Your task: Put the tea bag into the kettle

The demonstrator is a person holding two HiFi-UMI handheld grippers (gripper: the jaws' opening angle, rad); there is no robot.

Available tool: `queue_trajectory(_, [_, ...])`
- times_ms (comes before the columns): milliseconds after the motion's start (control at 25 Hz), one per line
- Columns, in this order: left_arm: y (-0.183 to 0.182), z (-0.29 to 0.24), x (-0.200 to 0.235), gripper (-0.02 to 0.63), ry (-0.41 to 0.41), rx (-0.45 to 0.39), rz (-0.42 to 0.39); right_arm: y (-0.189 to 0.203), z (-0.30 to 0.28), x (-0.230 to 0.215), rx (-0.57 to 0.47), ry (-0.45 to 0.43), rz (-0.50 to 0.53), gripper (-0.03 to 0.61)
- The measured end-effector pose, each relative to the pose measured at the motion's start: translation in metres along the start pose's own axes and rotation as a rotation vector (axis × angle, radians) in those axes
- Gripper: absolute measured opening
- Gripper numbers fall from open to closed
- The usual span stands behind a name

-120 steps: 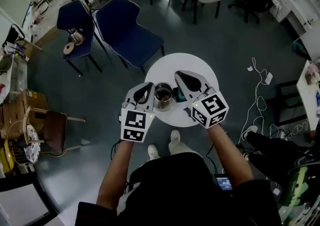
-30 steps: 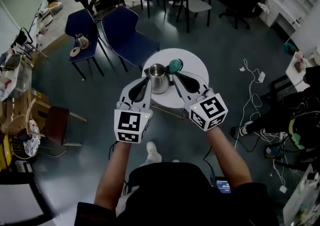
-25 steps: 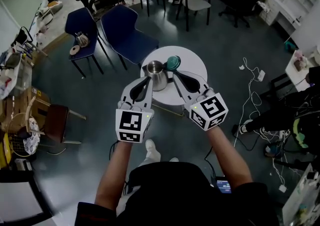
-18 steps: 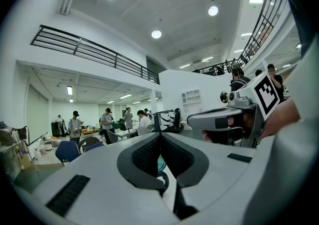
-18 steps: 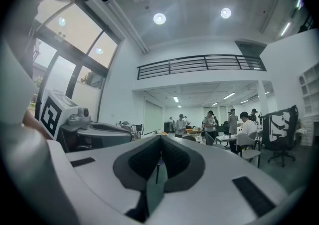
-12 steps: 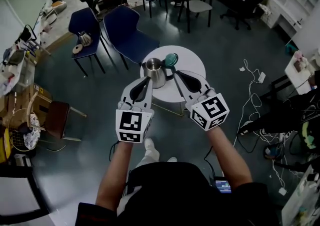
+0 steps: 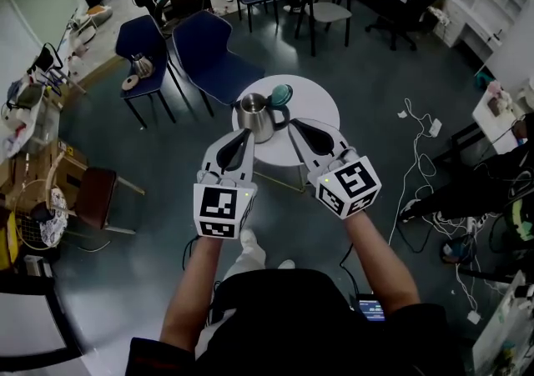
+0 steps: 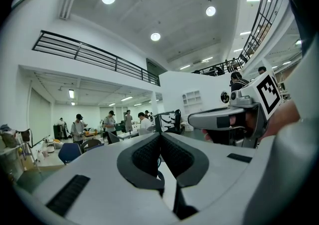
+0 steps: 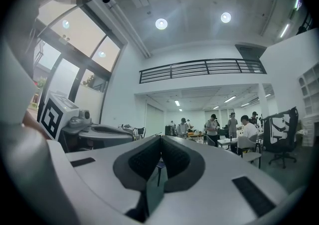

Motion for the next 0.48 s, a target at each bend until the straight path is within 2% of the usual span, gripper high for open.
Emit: queue_trajectory(480, [0.007,0.019,-0.013,0.015,0.014,0.009,-0.004,-0.001,0.019,0.018,0.010,0.002,0.005,0.018])
Point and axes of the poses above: the fingertips, and each gripper's own axes: z backward along the fingers, x to its left, y out of its underside, the point moved 6 cm from there along z, backward along the fingers, and after that the axes turned 10 degrees about z, right-handed, at the moved point
